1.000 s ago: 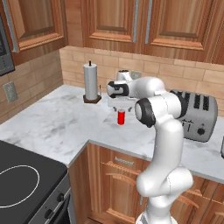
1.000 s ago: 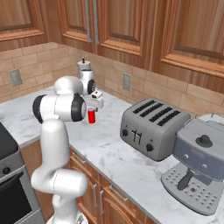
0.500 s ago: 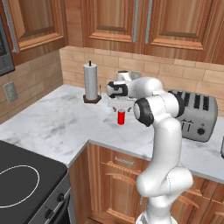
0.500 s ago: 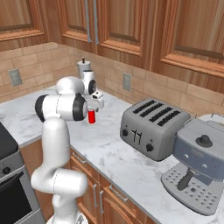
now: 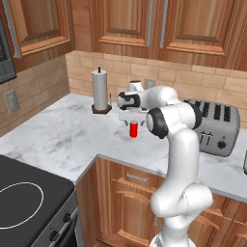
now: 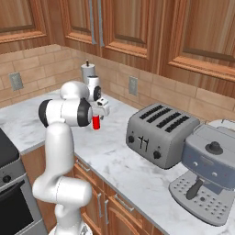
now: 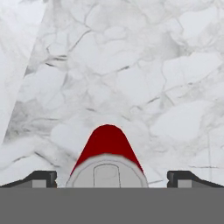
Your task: Four empty soda cans are scattered around the kitchen. Gather all the cans and cluster them next to the stove for recycling.
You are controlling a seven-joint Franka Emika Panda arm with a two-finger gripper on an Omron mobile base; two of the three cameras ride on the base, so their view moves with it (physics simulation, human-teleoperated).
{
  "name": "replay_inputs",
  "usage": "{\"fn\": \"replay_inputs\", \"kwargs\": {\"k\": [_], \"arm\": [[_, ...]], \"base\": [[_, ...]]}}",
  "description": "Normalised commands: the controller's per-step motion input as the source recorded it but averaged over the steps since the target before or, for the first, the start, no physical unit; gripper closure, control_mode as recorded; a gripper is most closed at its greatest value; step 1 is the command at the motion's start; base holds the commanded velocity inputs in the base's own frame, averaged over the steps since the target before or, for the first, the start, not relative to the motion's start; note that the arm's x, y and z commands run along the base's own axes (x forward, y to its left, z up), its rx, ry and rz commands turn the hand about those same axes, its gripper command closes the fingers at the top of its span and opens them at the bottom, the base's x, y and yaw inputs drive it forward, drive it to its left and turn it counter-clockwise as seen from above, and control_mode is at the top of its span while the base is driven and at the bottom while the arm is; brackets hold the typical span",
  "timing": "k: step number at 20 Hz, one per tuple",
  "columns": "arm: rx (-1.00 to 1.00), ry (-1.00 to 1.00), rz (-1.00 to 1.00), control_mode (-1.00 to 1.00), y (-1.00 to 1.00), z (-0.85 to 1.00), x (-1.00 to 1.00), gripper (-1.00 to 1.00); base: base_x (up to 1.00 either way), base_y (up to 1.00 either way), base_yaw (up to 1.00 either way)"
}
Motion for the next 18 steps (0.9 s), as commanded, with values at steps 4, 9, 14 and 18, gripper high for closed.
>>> {"fn": "replay_inputs", "kwargs": {"k": [4,9,14,18], "arm": [[0.00,0.03,-0.02,-1.00,0.00,-0.08,0.00,-1.00],[0.00,0.02,-0.01,-1.00,0.00,-0.04,0.00,1.00],[0.00,0.01,0.00,-1.00,0.00,0.00,0.00,1.00],[0.00,0.00,0.00,-1.00,0.00,0.06,-0.04,1.00]], "base": [[0.00,0.00,0.00],[0.00,0.00,0.00],[0.00,0.00,0.00],[0.00,0.00,0.00]]}}
